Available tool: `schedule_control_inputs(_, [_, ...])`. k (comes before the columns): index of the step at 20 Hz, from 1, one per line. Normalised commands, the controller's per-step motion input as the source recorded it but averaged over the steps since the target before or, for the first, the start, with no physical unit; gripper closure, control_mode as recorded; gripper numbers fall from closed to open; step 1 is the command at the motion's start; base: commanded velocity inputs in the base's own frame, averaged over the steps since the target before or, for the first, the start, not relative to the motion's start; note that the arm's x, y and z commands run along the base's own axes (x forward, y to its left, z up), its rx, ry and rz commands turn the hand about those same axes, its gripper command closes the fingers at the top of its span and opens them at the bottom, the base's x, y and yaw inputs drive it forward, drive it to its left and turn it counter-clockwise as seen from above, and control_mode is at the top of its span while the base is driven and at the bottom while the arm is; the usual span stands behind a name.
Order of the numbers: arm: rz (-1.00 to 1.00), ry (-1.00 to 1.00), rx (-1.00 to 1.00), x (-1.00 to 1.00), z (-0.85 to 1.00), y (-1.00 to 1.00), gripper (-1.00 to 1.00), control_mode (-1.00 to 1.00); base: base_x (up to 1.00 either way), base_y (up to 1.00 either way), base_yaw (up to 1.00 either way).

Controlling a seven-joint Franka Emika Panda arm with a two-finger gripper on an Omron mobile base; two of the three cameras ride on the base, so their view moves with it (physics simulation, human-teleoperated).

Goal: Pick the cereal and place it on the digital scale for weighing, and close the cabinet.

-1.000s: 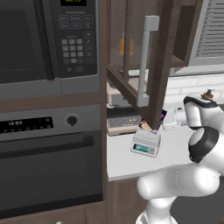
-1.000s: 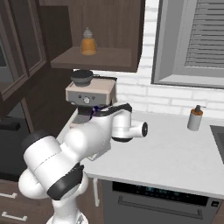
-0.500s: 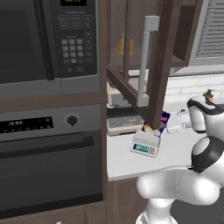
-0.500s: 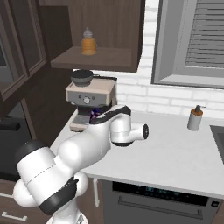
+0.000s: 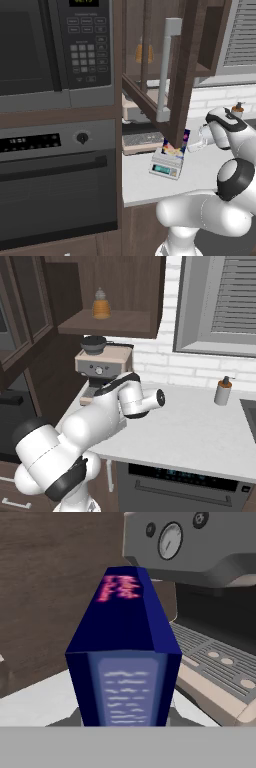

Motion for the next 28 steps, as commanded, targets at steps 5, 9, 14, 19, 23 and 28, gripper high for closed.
schedule_control_inputs(5, [0.0, 0.12, -0.12, 0.0, -0.22, 0.0, 1.0, -1.0, 0.0, 0.0, 0.0])
schedule_control_inputs(9, [0.0, 0.01, -0.01, 0.0, -0.12, 0.0, 1.0, -1.0, 0.0, 0.0, 0.0])
schedule_control_inputs(14, [0.0, 0.0, 0.0, 0.01, 0.0, 0.0, 1.0, -1.0, 0.0, 0.0, 0.0])
schedule_control_inputs(19, [0.0, -0.01, 0.0, 0.02, 0.0, 0.07, 1.0, -1.0, 0.0, 0.0, 0.0])
schedule_control_inputs(23, [0.0, 0.0, 0.0, 0.03, 0.0, 0.16, -1.0, -1.0, 0.0, 0.0, 0.0])
schedule_control_inputs(28, [0.0, 0.0, 0.0, 0.0, 0.0, 0.0, -1.0, -1.0, 0.0, 0.0, 0.0])
